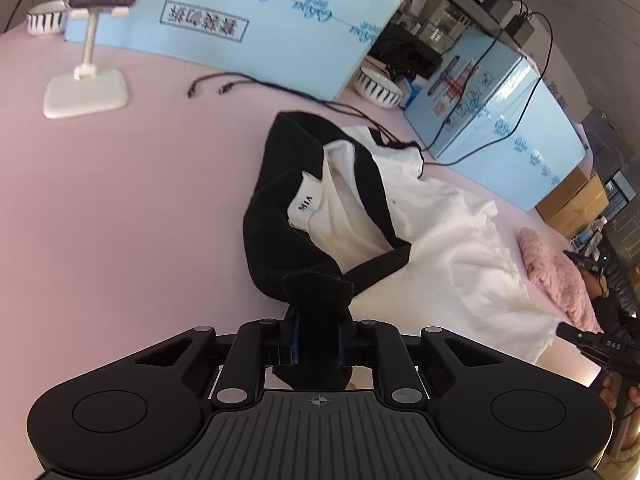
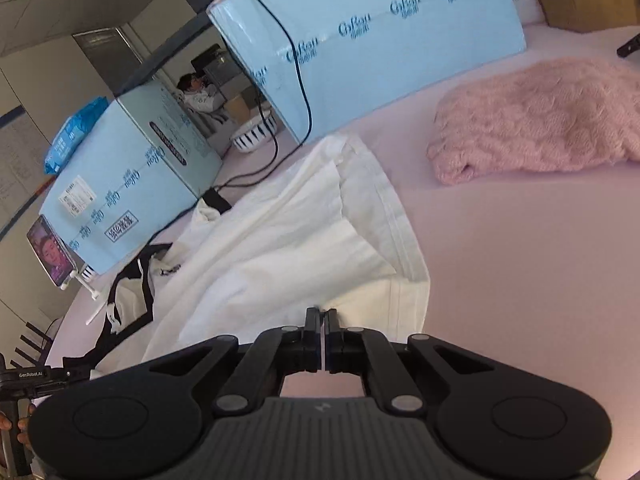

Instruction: Fold clothes

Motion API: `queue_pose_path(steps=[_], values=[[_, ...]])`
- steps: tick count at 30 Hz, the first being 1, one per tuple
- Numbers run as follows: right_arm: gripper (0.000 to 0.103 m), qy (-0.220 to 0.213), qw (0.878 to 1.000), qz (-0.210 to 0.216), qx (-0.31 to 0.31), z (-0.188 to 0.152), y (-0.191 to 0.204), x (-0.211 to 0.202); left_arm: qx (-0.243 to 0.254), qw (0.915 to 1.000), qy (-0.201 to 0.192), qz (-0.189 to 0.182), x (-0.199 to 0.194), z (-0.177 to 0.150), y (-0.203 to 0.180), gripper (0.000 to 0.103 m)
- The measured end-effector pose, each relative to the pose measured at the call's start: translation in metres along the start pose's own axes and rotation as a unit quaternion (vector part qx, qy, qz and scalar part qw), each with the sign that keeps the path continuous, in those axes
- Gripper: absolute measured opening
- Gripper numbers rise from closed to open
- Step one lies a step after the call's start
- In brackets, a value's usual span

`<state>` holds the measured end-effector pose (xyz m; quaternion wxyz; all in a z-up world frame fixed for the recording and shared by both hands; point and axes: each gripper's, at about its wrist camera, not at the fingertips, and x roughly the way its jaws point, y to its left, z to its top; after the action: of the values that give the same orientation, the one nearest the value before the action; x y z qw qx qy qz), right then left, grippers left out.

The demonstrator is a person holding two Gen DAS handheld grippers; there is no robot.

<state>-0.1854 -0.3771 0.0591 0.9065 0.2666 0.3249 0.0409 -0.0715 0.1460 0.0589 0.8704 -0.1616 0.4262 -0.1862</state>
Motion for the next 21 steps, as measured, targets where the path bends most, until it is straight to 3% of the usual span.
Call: queue_pose_path(steps=[2,4,6,8,9,10,13,15,17,19,21], values=[[0.002,0.015,1.000,0.002,0.010,-0.001,-0.004,-0.006,-0.002,0.9999,0.013,0.000,-0.005,-0.004,0.003,0.016],[0.002,0.052,0.998,-0.027,0.009,-0.014,-0.007,0.003,-0.009,0.9989,0.046,0.007,0.003,-0.014,0.008,0.022],[0.002,0.074,0.997,-0.032,0.014,-0.020,-0.011,0.010,-0.028,0.9966,0.077,0.009,0.011,-0.022,0.016,0.030],[0.006,0.085,0.996,-0.029,0.023,-0.022,-0.015,0.012,-0.051,0.9962,0.071,0.002,0.004,-0.019,0.024,0.045],[0.015,0.088,0.995,-0.027,0.028,-0.023,-0.017,0.012,-0.062,0.9960,0.063,0.011,-0.005,-0.014,0.027,0.060],[0.029,0.070,0.997,-0.030,0.031,-0.018,-0.018,0.005,-0.057,0.9974,0.041,0.018,-0.014,-0.010,0.027,0.067],[0.049,-0.022,0.997,-0.067,-0.018,0.003,-0.011,-0.018,-0.026,0.9980,-0.028,0.051,-0.038,0.007,0.026,0.082],[0.053,-0.071,0.991,-0.097,-0.060,0.023,-0.005,-0.021,-0.020,0.9971,-0.044,0.059,-0.037,0.022,0.030,0.083],[0.059,-0.079,0.990,-0.084,-0.086,0.042,-0.003,-0.011,-0.032,0.9976,-0.033,0.052,-0.023,0.035,0.037,0.083],[0.068,-0.057,0.992,-0.049,-0.105,0.064,-0.002,0.015,-0.039,0.9985,-0.009,0.038,0.005,0.046,0.043,0.083],[0.070,-0.031,0.992,-0.029,-0.122,0.084,0.002,0.050,-0.030,0.9988,0.011,0.036,0.035,0.055,0.044,0.083]])
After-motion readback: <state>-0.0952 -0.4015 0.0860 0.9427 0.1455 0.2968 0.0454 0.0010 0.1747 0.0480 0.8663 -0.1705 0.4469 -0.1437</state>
